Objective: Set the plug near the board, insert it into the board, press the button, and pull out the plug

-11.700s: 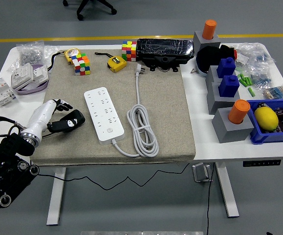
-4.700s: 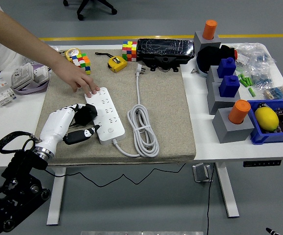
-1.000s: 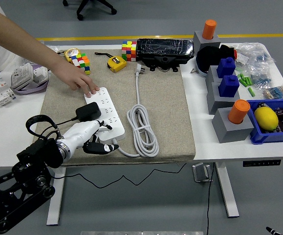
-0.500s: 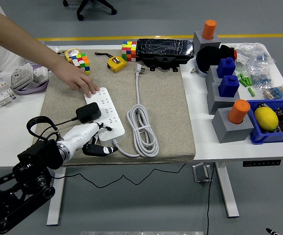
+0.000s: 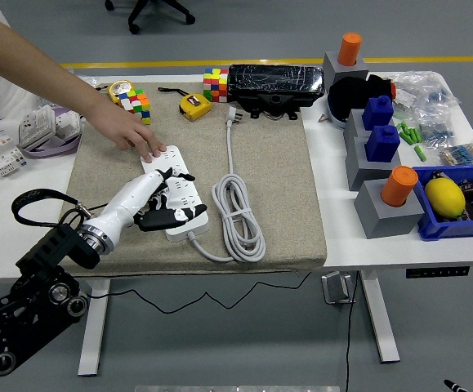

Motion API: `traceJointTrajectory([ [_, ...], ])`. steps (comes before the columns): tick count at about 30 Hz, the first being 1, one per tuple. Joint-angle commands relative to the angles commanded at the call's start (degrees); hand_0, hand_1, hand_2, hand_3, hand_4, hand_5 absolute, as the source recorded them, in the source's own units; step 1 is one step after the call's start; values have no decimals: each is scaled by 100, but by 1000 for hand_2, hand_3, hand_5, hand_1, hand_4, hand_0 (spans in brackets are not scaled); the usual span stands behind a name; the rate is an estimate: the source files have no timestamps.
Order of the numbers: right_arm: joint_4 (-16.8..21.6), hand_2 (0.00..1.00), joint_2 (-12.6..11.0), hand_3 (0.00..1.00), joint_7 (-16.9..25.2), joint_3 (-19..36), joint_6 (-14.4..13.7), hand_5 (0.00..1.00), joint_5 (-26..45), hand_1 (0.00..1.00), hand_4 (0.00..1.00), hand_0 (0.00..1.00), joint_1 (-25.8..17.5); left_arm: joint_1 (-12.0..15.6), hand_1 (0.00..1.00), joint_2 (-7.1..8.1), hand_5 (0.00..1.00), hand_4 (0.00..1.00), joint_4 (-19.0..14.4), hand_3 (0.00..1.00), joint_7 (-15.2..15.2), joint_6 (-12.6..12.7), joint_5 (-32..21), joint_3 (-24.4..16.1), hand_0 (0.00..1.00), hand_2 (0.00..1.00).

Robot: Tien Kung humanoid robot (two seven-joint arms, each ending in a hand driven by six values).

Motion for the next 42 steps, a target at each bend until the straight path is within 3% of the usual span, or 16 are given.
traceJointTrajectory([
  [1, -3, 645, 2, 568, 0, -4, 0, 561, 1, 646, 993, 650, 2, 8, 199, -15, 510, 830, 57, 604, -133, 141, -162, -41, 291, 300],
  [6, -12, 645, 1, 568, -2, -17, 0, 561, 1, 646, 993, 650, -6, 53, 199, -79, 510, 830, 263, 604, -600, 620, -898, -278, 291, 300],
  [7, -14, 645, -2, 568, -3, -18, -1, 561, 1, 647, 993, 650, -4, 58, 247, -84, 512, 824, 279, 594, -634, 658, -962, -319, 314, 354],
  [23, -9, 646, -3, 568, -1, -11, -1, 562, 0, 647, 993, 650, 3, 60, 259, -73, 524, 840, 288, 599, -465, 472, -843, -395, 314, 363],
  [30, -17, 646, -14, 568, -5, -29, 2, 561, 4, 647, 993, 650, -3, 44, 236, -14, 510, 830, 110, 603, 56, -195, 91, -234, 279, 337],
  [31, -15, 645, -15, 568, -5, -32, 3, 561, 6, 647, 993, 648, 2, 39, 104, -10, 483, 817, 77, 664, 152, -321, 293, -215, 130, 156],
  [33, -13, 645, -15, 568, -3, -31, 4, 561, 8, 647, 993, 648, 10, 31, 104, -4, 483, 817, 32, 664, 278, -508, 512, -189, 130, 156],
  [38, -8, 645, -16, 568, -3, -44, 5, 562, 12, 647, 993, 648, 33, -19, 77, 27, 487, 824, -109, 671, 817, -1307, 1046, -88, 95, 139],
  [42, -14, 645, -31, 568, -4, -54, 3, 562, 16, 647, 993, 648, 33, -39, 77, 34, 487, 824, -81, 671, 1063, -1648, 1115, -30, 95, 139],
])
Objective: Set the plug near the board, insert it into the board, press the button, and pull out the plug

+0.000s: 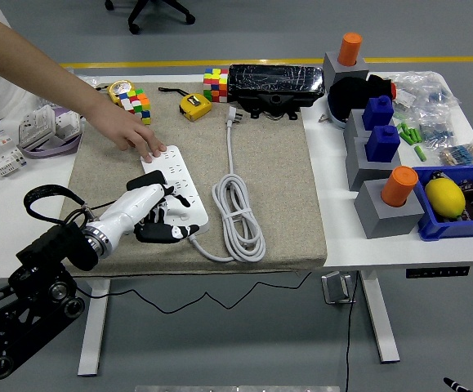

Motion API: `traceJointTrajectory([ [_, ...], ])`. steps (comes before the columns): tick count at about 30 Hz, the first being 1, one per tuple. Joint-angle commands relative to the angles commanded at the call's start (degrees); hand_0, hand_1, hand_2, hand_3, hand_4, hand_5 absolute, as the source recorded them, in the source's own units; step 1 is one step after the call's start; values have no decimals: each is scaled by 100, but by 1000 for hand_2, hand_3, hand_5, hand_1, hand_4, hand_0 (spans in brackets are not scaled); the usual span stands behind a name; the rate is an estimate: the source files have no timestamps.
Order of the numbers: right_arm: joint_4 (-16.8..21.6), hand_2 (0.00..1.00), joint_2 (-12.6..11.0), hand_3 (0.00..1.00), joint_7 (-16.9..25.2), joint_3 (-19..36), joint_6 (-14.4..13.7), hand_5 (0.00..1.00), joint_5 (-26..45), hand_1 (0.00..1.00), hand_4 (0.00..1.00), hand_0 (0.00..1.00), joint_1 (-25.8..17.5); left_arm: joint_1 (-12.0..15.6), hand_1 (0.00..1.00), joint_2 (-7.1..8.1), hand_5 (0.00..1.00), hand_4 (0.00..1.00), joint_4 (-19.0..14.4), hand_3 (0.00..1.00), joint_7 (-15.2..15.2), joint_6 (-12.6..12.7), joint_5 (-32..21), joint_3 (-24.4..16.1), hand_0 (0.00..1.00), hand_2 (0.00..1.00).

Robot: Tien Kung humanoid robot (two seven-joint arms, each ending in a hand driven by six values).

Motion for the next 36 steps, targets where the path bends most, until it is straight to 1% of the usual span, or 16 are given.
traceJointTrajectory([
  [1, 0, 645, -3, 569, 0, -3, 1, 562, 0, 646, 993, 651, -1, -2, 73, 2, 492, 829, 13, 673, 20, -26, -9, 13, 93, 137],
  [6, 0, 645, -3, 569, 1, -5, 0, 562, 1, 646, 993, 651, -9, -17, 73, 11, 492, 829, 96, 673, -7, 26, -7, 132, 93, 137],
  [16, 3, 646, 12, 569, 3, 65, -1, 562, -31, 646, 993, 652, -21, -69, 72, -63, 491, 831, 269, 669, 31, 173, 68, 196, 87, 136],
  [18, -1, 646, 9, 569, 1, 66, -1, 562, -36, 646, 993, 652, -29, -85, 72, -82, 491, 831, 332, 669, 67, 148, 82, 198, 87, 136],
  [19, -2, 646, 8, 568, 1, 68, -3, 561, -34, 646, 992, 649, -32, -92, 72, -87, 517, 854, 355, 681, 76, 144, 87, 203, 86, 136],
  [21, -1, 646, 6, 568, 0, 68, -1, 561, -32, 646, 992, 649, -35, -100, 72, -100, 517, 854, 398, 681, 107, 131, 92, 208, 86, 136],
  [26, 0, 645, 14, 568, 4, 80, -4, 561, -40, 646, 993, 649, -36, -114, 72, -129, 530, 868, 490, 687, 83, 170, 77, 237, 87, 137],
  [33, -4, 645, 32, 569, 2, 85, 0, 562, -42, 647, 994, 651, -44, -117, 72, -135, 532, 871, 496, 691, 140, 98, 110, 308, 85, 137],
  [36, -5, 645, 27, 569, 2, 92, -2, 562, -49, 647, 994, 651, -42, -107, 72, -135, 532, 871, 475, 691, 116, 114, 112, 314, 85, 137],
])
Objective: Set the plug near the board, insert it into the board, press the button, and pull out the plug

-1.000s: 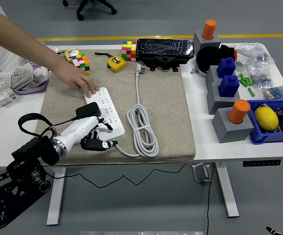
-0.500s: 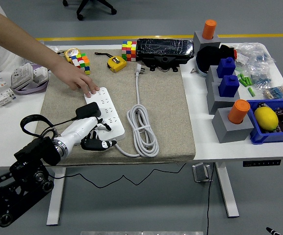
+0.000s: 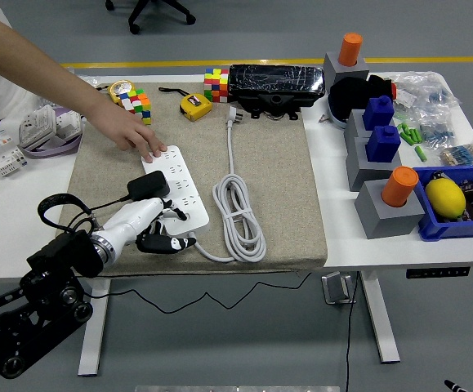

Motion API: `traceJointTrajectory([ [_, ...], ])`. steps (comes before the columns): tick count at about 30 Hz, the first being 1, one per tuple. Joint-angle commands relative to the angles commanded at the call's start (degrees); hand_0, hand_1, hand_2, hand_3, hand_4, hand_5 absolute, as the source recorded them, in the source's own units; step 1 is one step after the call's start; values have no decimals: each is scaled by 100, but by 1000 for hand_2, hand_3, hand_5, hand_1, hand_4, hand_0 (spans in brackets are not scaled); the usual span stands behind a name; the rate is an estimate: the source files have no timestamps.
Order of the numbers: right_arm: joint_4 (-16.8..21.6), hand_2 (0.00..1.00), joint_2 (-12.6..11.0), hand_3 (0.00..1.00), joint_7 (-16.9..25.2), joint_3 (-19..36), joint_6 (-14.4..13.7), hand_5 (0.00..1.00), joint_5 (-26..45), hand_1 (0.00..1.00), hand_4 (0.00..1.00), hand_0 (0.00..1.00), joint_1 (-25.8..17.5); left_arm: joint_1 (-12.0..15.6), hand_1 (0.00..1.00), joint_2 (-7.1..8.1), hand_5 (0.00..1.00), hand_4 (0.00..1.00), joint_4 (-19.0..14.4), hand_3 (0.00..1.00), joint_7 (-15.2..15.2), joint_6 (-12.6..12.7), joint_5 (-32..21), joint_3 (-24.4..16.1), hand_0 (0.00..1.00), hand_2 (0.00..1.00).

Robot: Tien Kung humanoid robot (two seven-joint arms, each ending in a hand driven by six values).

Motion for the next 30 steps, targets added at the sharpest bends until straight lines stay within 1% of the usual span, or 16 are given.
traceJointTrajectory([
  [2, 3, 645, -1, 569, 3, 9, -1, 561, 3, 646, 993, 648, 4, 2, 72, -4, 534, 873, -20, 691, -28, 21, -16, -19, 84, 136],
  [5, 2, 645, 2, 569, 1, 6, 1, 561, 1, 646, 993, 648, 12, -1, 72, -16, 534, 873, 16, 691, -196, 125, -93, -86, 84, 136],
  [6, 7, 645, 5, 569, 3, 15, 0, 561, -1, 646, 993, 648, 14, 12, 72, -16, 534, 873, 35, 691, -349, 261, -195, -142, 84, 136],
  [7, 10, 645, 7, 568, 4, 16, 0, 561, 3, 646, 992, 650, 16, 30, 76, -10, 525, 872, 49, 673, -536, 452, -358, -215, 115, 145],
  [9, 8, 645, 5, 568, 2, 16, 1, 561, -3, 646, 992, 650, 15, 40, 76, 1, 525, 872, 76, 673, -943, 894, -621, -302, 115, 145],
  [12, 0, 645, 2, 568, 0, 8, -1, 561, -1, 646, 992, 650, 5, 10, 76, -2, 525, 872, 177, 673, -1416, 1540, -707, -421, 115, 145],
  [13, 0, 645, 2, 568, 0, 6, -1, 561, -1, 646, 992, 649, 4, 2, 193, -4, 464, 869, 197, 590, -1456, 1625, -704, -436, 276, 290],
  [15, -1, 645, 4, 568, -1, 1, 0, 561, 5, 646, 992, 649, 5, -55, 193, -27, 464, 869, 365, 590, -1532, 1834, -603, -510, 276, 290],
  [18, 8, 645, 6, 568, 2, -6, 2, 561, 9, 646, 992, 649, 10, -154, 193, -73, 464, 869, 667, 590, -1462, 1864, -257, -558, 276, 290],
  [19, 9, 645, 7, 569, 3, -6, 1, 561, 10, 647, 993, 650, 13, -194, 639, -90, 377, 925, 796, 599, -1420, 1851, -114, -562, 579, 596],
  [24, 15, 645, 9, 569, 1, -12, 3, 561, 16, 647, 993, 650, 9, -317, 639, -153, 377, 925, 1170, 599, -1201, 1729, 282, -553, 579, 596],
  [25, 15, 645, 9, 569, 0, -13, 4, 561, 16, 647, 993, 649, 9, -342, 716, -166, 364, 955, 1236, 656, -1190, 1722, 303, -547, 689, 683],
  [30, 11, 645, 11, 569, -4, -4, 4, 561, 17, 647, 993, 649, 9, -432, 716, -218, 364, 955, 1467, 656, -1211, 1747, 342, -531, 689, 683],
])
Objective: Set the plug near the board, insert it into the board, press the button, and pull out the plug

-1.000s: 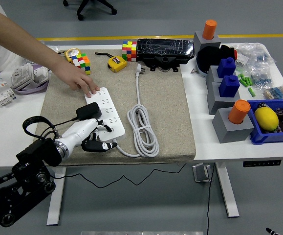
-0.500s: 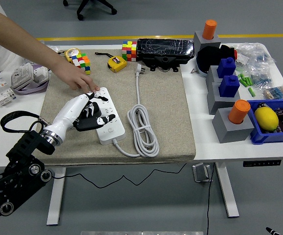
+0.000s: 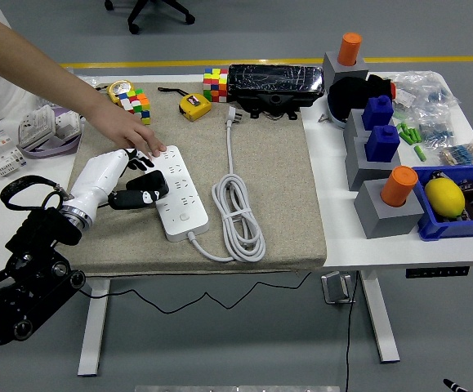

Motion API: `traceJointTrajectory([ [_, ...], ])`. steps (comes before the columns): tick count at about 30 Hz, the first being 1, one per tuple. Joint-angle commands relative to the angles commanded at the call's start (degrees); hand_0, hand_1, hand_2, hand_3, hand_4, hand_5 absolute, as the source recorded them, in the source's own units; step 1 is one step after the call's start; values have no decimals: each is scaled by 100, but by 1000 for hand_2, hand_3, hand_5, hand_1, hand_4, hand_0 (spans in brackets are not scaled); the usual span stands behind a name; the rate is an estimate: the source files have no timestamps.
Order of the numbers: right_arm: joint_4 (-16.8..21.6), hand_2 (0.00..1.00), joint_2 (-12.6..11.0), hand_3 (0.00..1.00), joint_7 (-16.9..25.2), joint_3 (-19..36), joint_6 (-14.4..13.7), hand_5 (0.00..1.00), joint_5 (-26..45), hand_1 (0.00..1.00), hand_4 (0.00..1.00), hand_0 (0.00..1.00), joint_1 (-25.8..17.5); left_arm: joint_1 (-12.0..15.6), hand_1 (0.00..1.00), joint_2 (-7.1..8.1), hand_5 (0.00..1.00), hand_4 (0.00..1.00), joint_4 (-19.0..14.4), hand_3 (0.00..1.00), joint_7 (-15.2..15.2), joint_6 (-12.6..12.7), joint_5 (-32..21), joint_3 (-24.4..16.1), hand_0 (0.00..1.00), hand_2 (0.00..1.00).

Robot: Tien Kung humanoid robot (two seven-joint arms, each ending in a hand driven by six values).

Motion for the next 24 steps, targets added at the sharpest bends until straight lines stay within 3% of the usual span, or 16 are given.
traceJointTrajectory([
  [6, 2, 645, -3, 568, 2, -1, -1, 560, 1, 646, 993, 649, 6, -82, 718, -42, 372, 960, 183, 687, 65, -81, -19, 75, 696, 690],
  [7, 4, 645, -3, 568, 2, -2, 0, 560, 2, 646, 993, 649, 7, -103, 668, -51, 382, 960, 228, 649, 92, -121, -52, 103, 656, 626],
  [12, 6, 645, -1, 568, 3, -6, 0, 560, 5, 646, 993, 649, 9, -164, 668, -86, 382, 960, 361, 649, 130, -180, -169, 175, 656, 626],
  [13, 6, 646, -3, 568, 3, -8, -1, 560, 6, 646, 992, 649, 8, -174, 553, -92, 312, 799, 382, 559, 137, -183, -187, 185, 487, 518],
  [18, 7, 646, -13, 568, 3, -21, -3, 560, 7, 646, 992, 649, 3, -225, 553, -125, 312, 799, 470, 559, 94, -103, -313, 226, 487, 518],
  [19, 7, 645, -15, 567, 4, -21, -3, 560, 8, 647, 992, 649, 5, -238, 428, -131, 229, 696, 482, 514, 66, -55, -340, 237, 371, 461],
  [24, 3, 645, -17, 567, 3, -31, -2, 560, 12, 647, 992, 649, 13, -289, 428, -148, 229, 696, 548, 514, -29, 51, -428, 280, 371, 461],
])
